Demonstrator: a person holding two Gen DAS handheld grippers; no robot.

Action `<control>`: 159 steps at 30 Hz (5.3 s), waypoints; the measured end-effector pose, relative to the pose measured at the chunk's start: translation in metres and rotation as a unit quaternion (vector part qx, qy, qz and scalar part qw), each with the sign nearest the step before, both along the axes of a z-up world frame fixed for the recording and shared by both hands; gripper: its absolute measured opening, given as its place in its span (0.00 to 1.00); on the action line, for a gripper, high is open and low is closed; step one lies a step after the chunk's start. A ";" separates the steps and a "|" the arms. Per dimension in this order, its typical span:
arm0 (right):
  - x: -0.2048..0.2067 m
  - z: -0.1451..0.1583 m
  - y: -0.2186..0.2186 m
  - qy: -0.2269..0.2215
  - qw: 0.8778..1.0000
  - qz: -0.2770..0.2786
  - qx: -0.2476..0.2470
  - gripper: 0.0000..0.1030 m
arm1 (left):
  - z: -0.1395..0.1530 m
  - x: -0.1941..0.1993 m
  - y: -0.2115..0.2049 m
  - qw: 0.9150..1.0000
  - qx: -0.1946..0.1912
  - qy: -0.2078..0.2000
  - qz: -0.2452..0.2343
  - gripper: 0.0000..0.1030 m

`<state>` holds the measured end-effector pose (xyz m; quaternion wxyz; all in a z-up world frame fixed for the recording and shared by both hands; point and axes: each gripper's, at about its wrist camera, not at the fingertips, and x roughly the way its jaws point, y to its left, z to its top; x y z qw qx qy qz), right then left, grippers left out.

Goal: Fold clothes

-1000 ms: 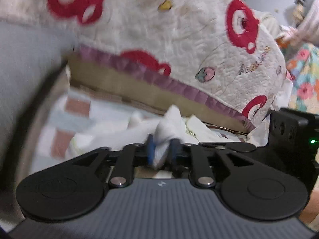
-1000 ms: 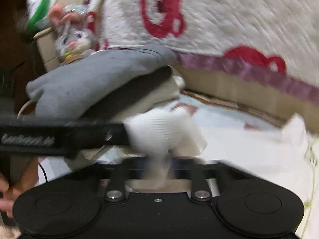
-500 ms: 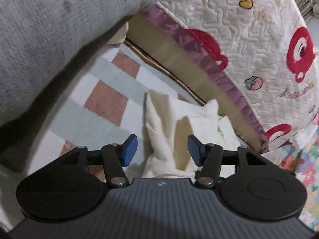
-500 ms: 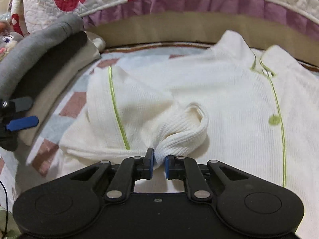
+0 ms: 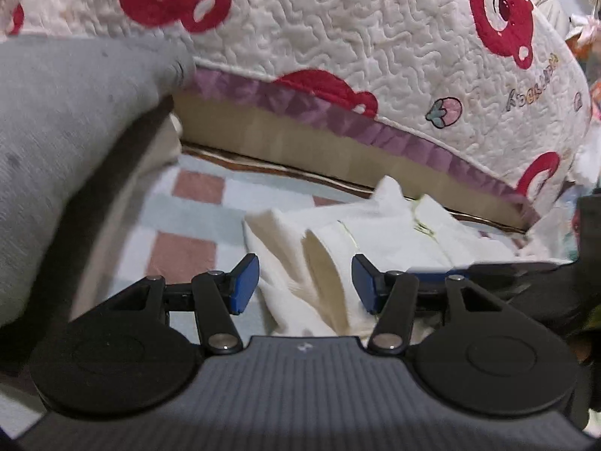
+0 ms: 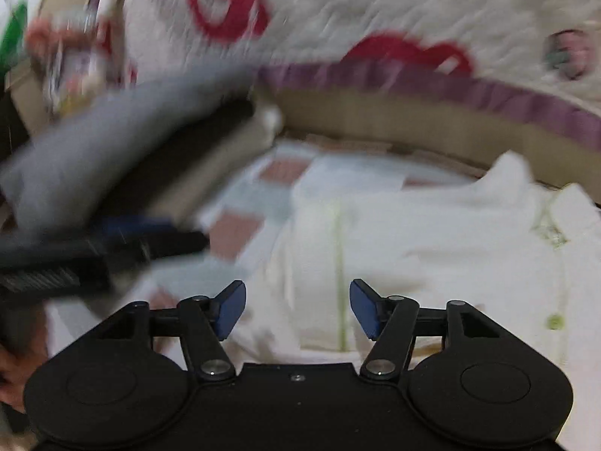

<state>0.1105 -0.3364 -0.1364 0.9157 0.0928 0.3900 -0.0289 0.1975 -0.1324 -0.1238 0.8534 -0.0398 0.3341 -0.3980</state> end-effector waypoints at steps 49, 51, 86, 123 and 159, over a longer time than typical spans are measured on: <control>-0.046 0.013 -0.019 -0.063 0.994 0.019 0.091 0.25 | 0.106 0.018 0.151 0.927 -0.049 -0.197 0.317 0.05; -0.046 -0.007 -0.006 -0.027 0.997 0.033 0.063 0.25 | 0.096 0.032 0.168 0.926 -0.062 -0.154 0.338 0.05; -0.139 -0.005 -0.188 -0.032 0.963 -0.252 0.085 0.42 | 0.069 -0.027 0.046 0.988 -0.042 -0.066 0.130 0.54; -0.032 -0.004 -0.321 -0.019 0.962 -0.274 0.008 0.23 | -0.058 -0.002 -0.119 0.984 0.151 -0.007 -0.092 0.53; -0.309 0.001 -0.462 -0.113 0.849 -0.514 -0.038 0.04 | -0.028 -0.082 -0.084 0.984 0.152 0.083 -0.038 0.32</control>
